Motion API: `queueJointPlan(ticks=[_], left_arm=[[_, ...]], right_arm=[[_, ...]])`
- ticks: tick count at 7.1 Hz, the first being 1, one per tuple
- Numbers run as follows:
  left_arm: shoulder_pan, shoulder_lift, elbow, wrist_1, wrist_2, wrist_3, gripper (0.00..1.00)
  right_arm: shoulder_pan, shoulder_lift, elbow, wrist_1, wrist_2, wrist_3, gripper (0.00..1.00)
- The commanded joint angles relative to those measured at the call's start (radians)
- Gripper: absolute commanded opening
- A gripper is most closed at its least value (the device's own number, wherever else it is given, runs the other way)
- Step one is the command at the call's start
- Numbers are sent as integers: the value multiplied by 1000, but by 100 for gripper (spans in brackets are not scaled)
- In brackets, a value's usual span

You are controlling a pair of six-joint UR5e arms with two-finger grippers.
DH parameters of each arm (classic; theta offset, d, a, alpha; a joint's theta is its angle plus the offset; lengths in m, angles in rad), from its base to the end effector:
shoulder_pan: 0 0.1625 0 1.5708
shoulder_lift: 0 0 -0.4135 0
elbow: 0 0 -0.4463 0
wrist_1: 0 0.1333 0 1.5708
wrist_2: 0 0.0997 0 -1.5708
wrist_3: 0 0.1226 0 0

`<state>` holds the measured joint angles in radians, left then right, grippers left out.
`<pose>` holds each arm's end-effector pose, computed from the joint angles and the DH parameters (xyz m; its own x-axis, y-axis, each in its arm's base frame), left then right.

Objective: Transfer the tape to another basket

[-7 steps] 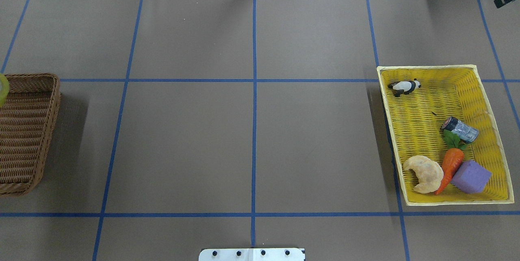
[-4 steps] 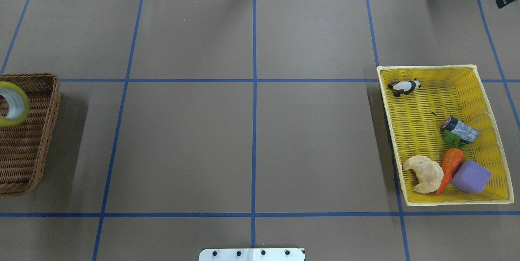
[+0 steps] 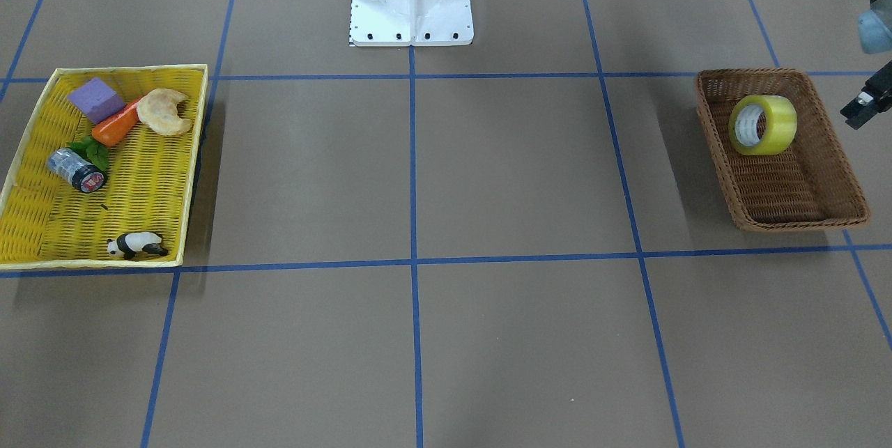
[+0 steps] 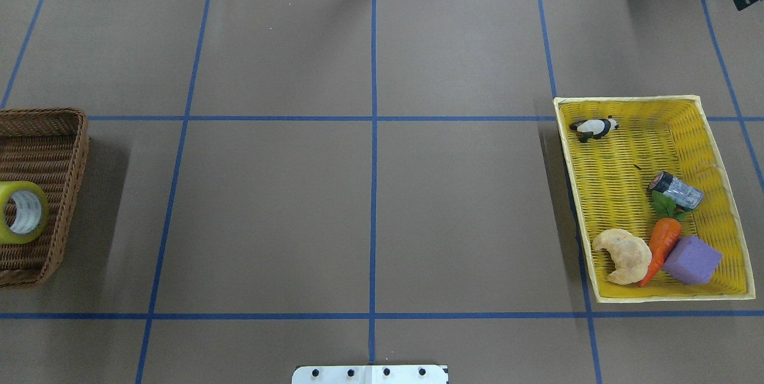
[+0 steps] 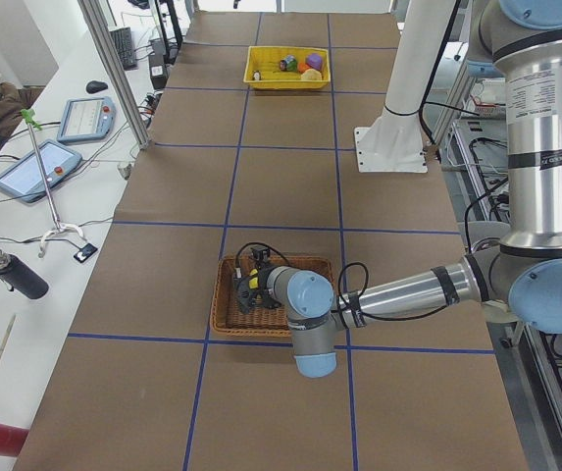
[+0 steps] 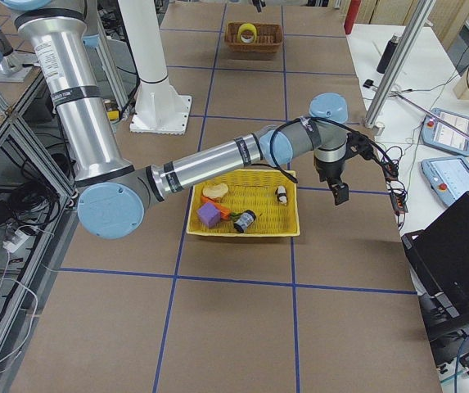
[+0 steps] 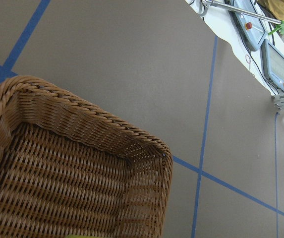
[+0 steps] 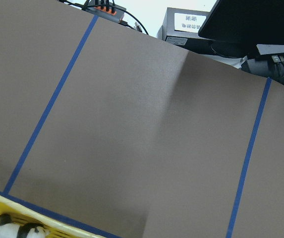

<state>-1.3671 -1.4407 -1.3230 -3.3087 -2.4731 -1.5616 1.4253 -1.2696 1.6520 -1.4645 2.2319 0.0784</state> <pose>0.0560 -0.4544 0.6556 0.0465 -0.1968 -0.9793 0.4513 0.8788 -0.1552 -0.0398 -0.6715 0.4295 0.7469 -0.3300 0.5772 0.0697 0.9022 0.4256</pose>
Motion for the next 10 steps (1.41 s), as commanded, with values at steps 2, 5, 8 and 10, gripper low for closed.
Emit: queueJointPlan(ticks=[2, 5, 8, 10], left_arm=[[-3, -39, 2, 14, 9, 169, 99], [-94, -69, -4, 234, 38, 648, 99], [-157, -70, -12, 513, 129, 1140, 99], [-203, -73, -79, 868, 178, 1430, 99]], right_arm=[[61, -34, -6, -11, 0, -34, 100], [104, -82, -5, -22, 31, -86, 100], [127, -109, -9, -28, 31, -127, 100], [153, -161, -12, -27, 28, -164, 100]])
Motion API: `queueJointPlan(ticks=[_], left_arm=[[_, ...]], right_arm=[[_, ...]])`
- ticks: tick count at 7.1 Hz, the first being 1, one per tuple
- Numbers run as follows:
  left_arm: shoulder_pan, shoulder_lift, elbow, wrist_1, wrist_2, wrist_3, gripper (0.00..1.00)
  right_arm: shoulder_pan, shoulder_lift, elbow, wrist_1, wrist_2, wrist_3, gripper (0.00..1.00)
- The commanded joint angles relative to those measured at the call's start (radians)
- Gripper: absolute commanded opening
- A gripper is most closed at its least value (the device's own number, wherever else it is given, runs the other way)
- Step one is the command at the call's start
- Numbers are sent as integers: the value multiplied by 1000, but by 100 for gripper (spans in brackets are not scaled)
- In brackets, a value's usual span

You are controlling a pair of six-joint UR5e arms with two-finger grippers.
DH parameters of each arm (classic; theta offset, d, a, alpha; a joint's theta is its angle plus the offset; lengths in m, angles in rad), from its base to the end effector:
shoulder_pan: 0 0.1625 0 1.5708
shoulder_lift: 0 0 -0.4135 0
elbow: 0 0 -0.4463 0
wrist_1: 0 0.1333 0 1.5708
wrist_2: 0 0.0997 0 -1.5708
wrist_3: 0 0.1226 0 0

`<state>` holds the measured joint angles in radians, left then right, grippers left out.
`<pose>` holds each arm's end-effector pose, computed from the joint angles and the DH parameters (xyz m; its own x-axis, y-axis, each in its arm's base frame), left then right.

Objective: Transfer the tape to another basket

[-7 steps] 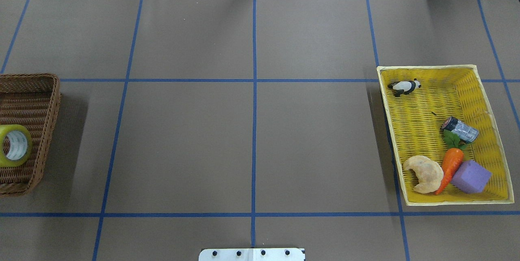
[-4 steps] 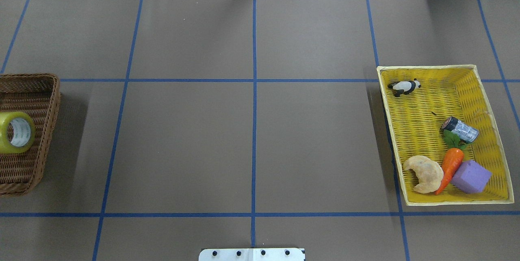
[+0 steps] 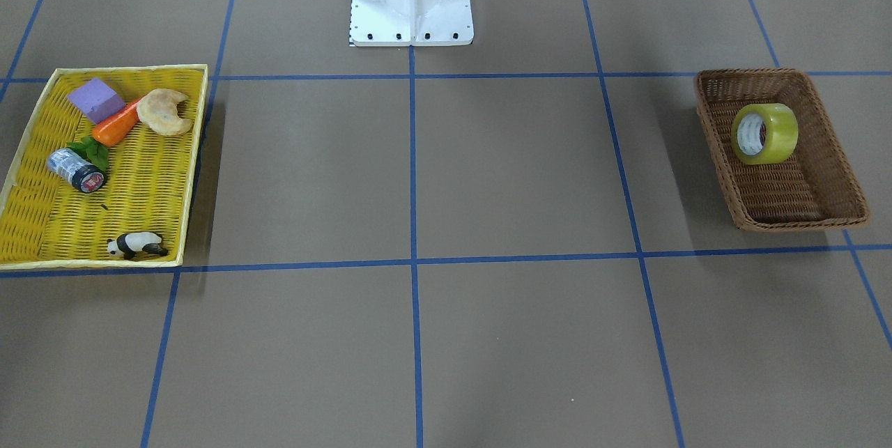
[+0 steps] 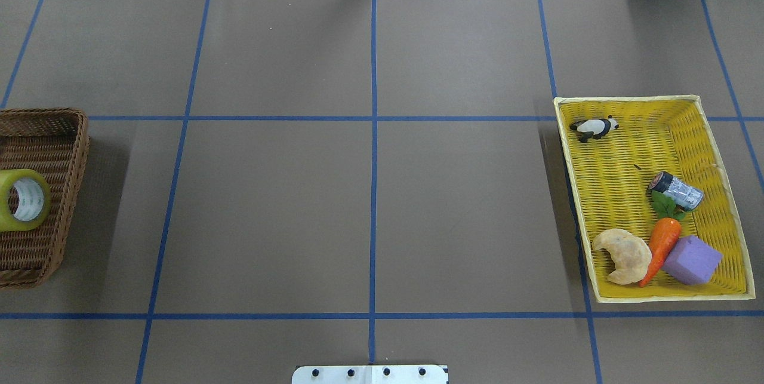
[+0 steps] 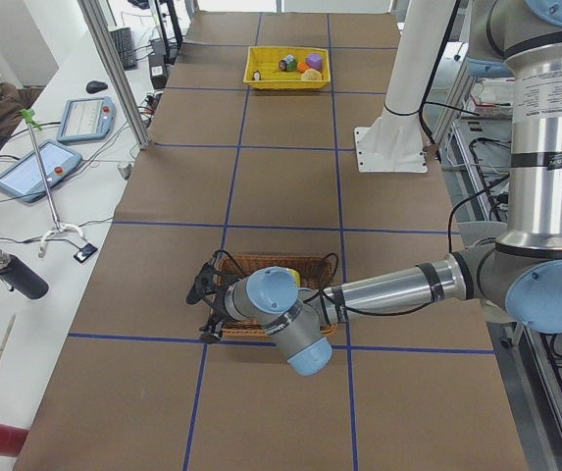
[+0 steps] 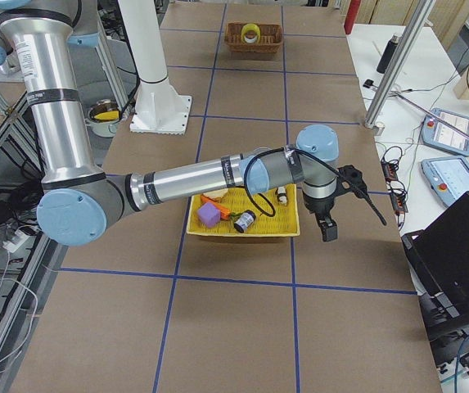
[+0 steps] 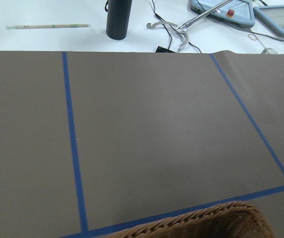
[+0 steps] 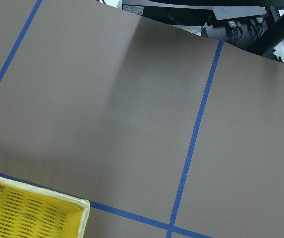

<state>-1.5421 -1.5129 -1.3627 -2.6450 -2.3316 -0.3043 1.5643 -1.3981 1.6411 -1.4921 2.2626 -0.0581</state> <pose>-0.0333 -0.5409 0.6819 0.6830 0.2884 -0.6711 0.1937 0.8143 0.5471 0.0510 -0.6290 0.5205 0.7671 -0.2614 0.5858 0.0508 0.9351 0.3508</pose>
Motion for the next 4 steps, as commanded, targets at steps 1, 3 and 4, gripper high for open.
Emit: queueJointPlan(ticks=[1, 3, 4], left_arm=[[-36, -1, -112, 388, 81, 245, 99], [-41, -1, -190, 666, 89, 339, 99], [-39, -3, -191, 777, 89, 344, 99]], right_arm=[[22, -65, -1, 1, -12, -46, 100], [23, -123, -15, 1, -20, -52, 100], [26, -142, -21, 1, -20, -84, 100]])
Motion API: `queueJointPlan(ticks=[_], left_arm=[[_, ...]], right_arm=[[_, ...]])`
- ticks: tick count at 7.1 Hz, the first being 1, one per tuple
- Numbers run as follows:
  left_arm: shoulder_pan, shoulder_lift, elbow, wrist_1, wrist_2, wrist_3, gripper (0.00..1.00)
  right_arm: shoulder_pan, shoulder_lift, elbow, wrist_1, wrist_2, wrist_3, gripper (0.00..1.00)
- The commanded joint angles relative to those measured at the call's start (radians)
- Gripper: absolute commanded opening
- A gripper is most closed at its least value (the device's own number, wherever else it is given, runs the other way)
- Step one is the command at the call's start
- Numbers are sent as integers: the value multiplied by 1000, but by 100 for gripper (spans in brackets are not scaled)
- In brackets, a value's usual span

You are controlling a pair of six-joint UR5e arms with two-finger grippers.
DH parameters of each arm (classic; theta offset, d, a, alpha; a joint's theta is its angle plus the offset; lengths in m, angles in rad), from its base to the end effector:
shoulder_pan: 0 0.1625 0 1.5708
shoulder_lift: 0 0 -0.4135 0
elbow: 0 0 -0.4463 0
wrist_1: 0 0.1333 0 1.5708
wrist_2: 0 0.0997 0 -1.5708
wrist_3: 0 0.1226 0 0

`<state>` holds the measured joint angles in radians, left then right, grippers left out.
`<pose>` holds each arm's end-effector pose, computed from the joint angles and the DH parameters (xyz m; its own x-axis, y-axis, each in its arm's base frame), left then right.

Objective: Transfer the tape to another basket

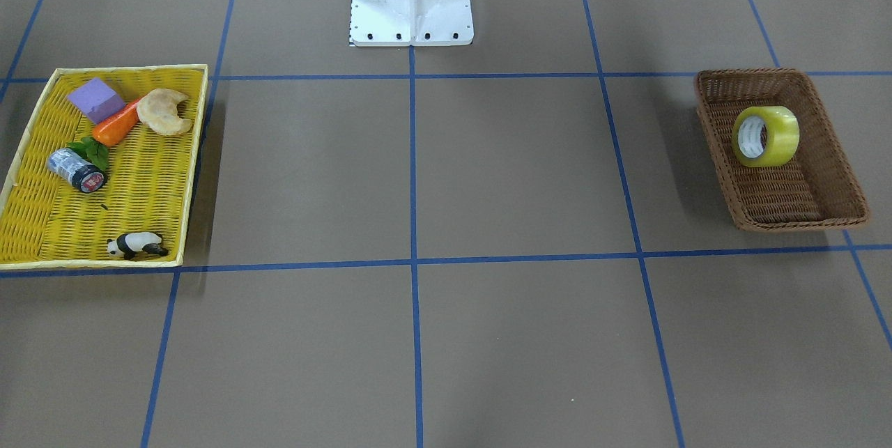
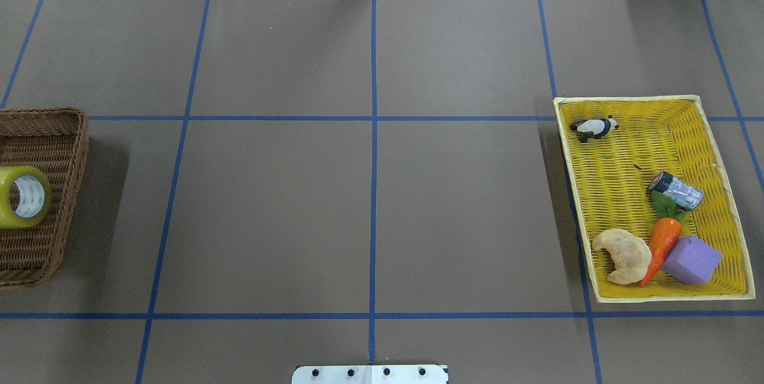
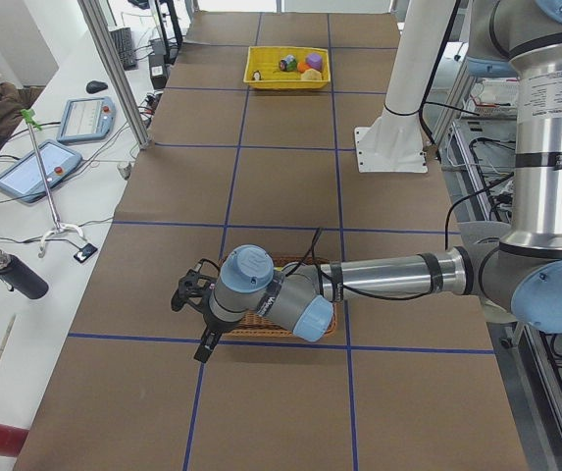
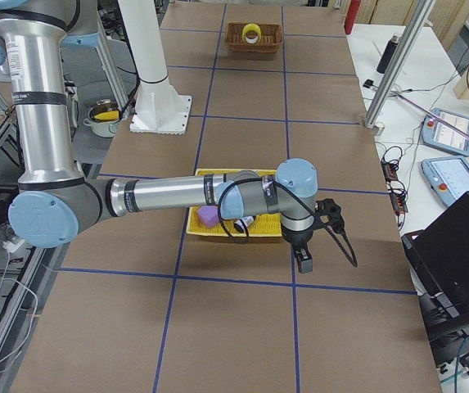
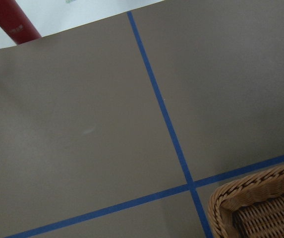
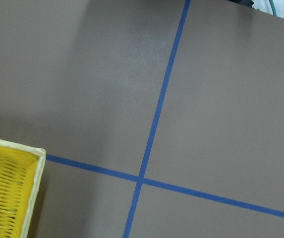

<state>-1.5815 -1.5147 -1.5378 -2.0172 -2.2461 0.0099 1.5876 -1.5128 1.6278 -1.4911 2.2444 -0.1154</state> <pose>-0.0625 -0.5476 0.6698 0.7829 0.2195 -0.5822 0.0023 0.9347 0.3555 0.0666 -0.5826 0.5988 0.7802 -0.2198 0.5857 0.0738 0.9621 0.2626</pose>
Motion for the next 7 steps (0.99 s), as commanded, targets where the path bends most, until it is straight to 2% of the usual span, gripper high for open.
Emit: queueJointPlan(ticks=[1, 3, 4, 7], left_arm=[[-2, 11, -12, 197, -4, 30, 99], [-3, -33, -74, 467, -47, 35, 99], [-8, -13, -117, 486, -50, 83, 99], [-12, 14, -131, 486, -72, 87, 99]], right_arm=[[11, -44, -9, 0, -2, -68, 100], [25, -90, -9, -1, -2, -95, 100], [37, -101, -9, -1, 0, -121, 100], [54, -148, -8, 3, 8, -162, 100]])
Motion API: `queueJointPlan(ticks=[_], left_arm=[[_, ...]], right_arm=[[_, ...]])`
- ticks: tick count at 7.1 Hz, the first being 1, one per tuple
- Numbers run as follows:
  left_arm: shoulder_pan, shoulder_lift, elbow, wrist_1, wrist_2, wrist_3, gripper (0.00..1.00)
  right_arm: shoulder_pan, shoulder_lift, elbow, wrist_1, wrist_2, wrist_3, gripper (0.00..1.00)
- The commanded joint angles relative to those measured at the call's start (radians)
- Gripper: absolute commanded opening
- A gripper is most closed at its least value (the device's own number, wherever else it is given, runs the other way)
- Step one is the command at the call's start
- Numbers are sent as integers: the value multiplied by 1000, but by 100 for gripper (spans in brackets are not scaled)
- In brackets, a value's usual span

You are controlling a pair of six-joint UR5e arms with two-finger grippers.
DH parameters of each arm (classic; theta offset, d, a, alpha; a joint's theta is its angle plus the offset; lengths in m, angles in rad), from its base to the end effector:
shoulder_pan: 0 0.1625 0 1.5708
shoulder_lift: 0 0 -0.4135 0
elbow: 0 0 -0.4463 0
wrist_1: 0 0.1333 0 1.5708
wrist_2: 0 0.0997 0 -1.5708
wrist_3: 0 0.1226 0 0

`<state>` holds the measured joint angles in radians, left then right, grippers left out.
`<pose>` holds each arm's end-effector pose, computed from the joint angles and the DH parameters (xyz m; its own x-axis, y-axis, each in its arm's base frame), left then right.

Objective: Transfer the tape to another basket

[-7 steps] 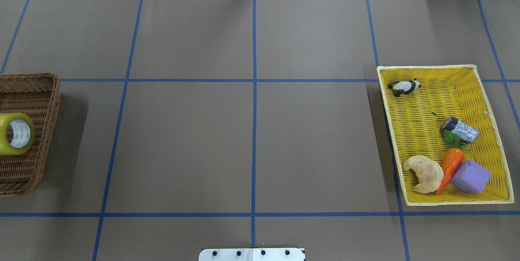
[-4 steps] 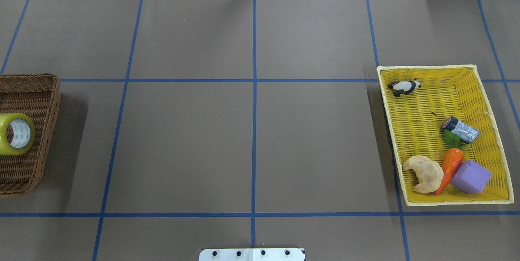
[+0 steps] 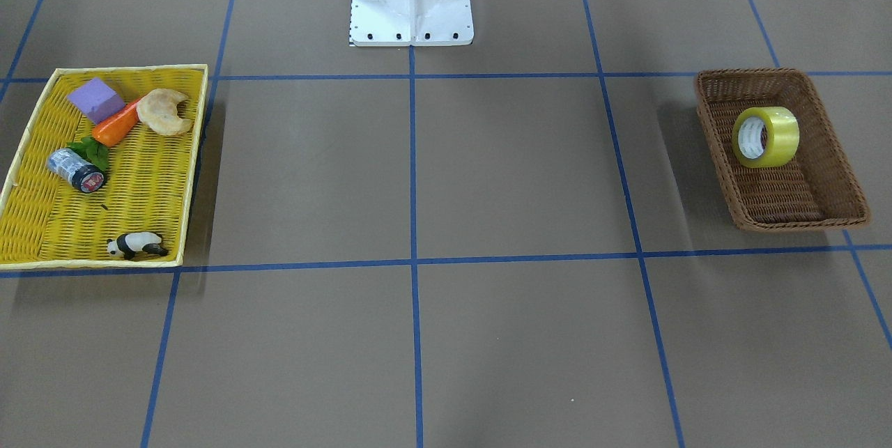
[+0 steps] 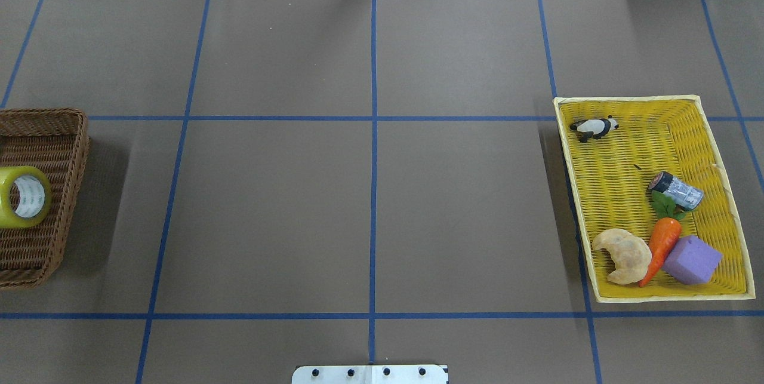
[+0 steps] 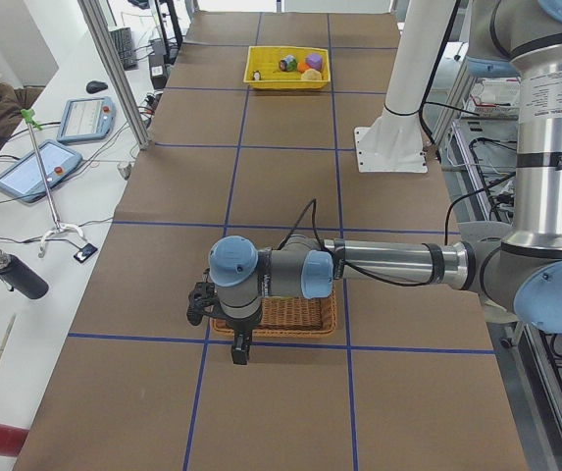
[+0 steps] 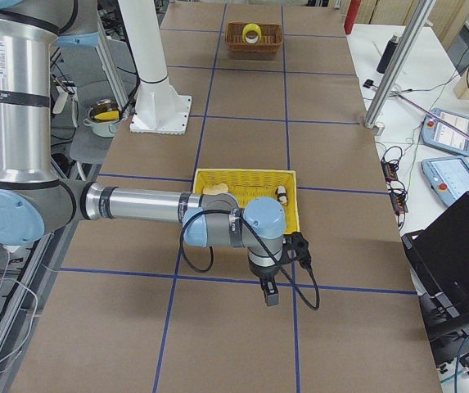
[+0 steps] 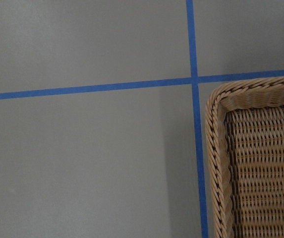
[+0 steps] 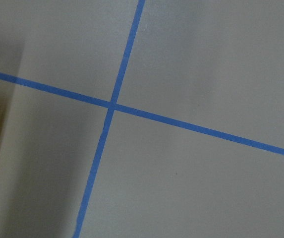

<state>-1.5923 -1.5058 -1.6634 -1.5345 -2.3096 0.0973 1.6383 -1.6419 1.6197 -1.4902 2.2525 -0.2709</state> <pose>-0.0619 -0.5170 0.6543 0.7376 0.0755 -0.6710 -0.0504 0.9971 0.0568 0.0911 -0.5169 0.6741 0.7669 -0.2514 0.5905 0.1431 0.9639 0.2246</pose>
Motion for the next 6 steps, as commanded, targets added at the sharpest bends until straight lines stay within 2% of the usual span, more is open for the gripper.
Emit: queueJointPlan(ticks=[1, 6], left_arm=[[-1, 6, -13, 1, -5, 1, 99], [0, 18, -16, -6, -7, 10, 99]], right_arm=[[3, -22, 2, 10, -7, -7, 100], [2, 7, 0, -7, 13, 13, 100]])
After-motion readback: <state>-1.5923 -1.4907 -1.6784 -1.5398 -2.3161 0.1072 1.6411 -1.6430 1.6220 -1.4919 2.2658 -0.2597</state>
